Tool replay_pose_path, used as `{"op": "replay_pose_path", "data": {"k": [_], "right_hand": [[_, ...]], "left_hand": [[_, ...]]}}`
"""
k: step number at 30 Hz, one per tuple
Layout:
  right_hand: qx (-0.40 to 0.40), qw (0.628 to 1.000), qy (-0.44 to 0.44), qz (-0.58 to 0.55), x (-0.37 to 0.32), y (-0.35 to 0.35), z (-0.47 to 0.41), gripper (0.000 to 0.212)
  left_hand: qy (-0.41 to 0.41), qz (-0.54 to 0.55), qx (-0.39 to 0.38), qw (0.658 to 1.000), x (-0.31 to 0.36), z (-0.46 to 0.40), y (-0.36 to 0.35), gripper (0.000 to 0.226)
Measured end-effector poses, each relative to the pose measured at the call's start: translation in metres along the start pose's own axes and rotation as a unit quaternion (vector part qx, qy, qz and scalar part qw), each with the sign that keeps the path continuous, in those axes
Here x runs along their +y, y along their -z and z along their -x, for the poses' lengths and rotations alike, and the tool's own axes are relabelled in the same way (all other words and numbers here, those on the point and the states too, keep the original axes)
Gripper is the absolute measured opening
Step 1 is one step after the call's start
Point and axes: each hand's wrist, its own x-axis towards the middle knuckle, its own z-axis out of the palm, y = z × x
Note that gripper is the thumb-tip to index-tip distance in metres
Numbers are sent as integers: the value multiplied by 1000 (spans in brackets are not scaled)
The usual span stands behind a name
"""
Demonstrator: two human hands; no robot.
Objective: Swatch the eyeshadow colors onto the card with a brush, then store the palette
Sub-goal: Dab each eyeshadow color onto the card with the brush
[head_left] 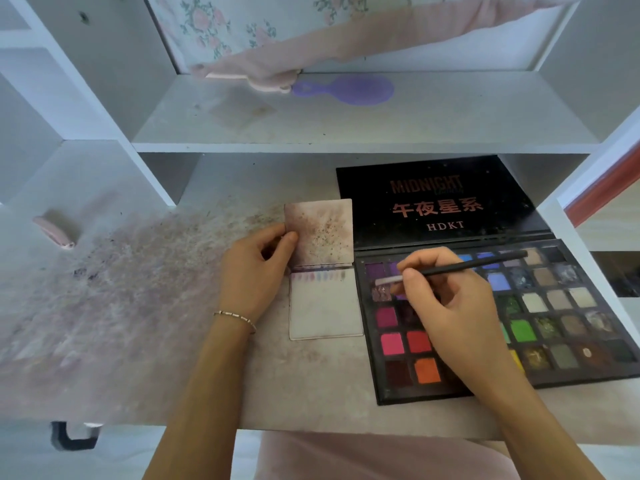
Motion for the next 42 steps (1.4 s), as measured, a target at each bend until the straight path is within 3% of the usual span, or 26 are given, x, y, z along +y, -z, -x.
{"op": "replay_pose_path", "data": {"k": [8, 31, 42], "right_hand": [[-84, 996, 12, 25, -8, -46, -13, 11], [-105, 992, 25, 72, -4, -60, -17, 22], [-107, 992, 23, 63, -2, -60, -17, 11]], "left_hand": [[9, -14, -5, 1000, 3, 0, 4, 16], [32, -13, 0, 999, 2, 0, 2, 16], [30, -16, -5, 999, 1, 0, 2, 17]]}}
